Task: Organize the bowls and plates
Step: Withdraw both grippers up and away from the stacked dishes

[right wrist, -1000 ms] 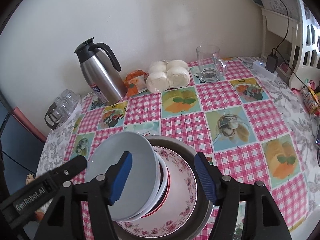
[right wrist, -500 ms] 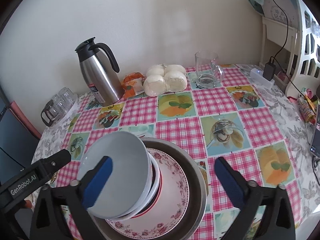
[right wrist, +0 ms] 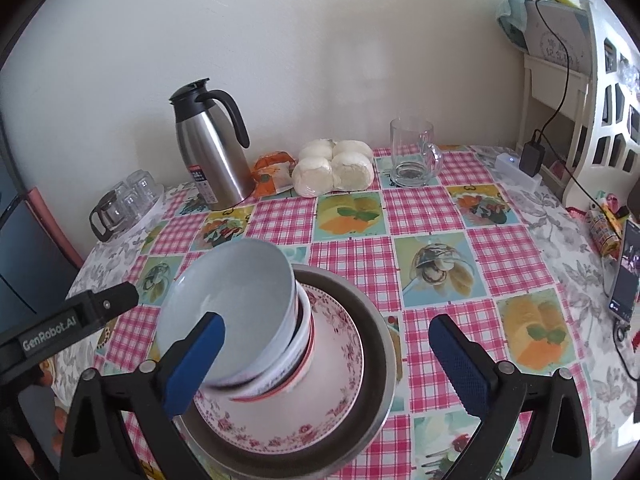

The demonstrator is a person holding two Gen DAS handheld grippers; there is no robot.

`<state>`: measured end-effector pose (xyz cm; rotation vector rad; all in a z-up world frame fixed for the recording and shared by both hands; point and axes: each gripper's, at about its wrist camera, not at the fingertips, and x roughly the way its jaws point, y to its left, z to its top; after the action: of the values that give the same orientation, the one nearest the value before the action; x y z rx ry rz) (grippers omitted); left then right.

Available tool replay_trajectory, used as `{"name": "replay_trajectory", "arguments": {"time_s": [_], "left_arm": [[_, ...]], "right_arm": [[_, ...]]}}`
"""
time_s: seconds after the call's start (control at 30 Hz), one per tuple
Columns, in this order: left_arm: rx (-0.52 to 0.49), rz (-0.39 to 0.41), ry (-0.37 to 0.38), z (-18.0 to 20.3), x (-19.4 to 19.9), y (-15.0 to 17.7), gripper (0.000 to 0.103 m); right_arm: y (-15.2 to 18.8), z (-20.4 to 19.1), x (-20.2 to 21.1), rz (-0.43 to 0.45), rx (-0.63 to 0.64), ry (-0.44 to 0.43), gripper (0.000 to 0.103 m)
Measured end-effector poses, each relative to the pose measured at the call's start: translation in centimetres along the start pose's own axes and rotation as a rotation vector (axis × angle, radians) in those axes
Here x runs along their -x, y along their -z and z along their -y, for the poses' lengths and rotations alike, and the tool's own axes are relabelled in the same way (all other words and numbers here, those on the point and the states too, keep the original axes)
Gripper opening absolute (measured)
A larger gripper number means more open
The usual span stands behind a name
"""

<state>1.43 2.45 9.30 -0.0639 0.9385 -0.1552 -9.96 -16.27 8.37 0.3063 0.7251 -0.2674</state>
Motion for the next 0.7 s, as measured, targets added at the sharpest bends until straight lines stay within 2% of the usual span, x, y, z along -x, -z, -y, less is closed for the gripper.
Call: {"name": "replay_trajectory", "arguments": {"time_s": [0.2,0.5,0.7], "left_arm": [[-0.042,0.005,-0.097,-0.2,0.4,1.7,0.096],[-0.052,-0.094,-0.119,-1.3,-0.3,5.0,0.096],[-0.095,-0.163,-0.128,-1.1,-1.1,6.9,0.096]], "right_arm": [[1.2,0.1,1.3,0.017,0.011,-0.007,0.103],[3.7,0.4,1.8,-0.029,0.038,0.015,0.103],[5.6,0.9,0.7,-0.106,0.047,0.048,0.103]]}}
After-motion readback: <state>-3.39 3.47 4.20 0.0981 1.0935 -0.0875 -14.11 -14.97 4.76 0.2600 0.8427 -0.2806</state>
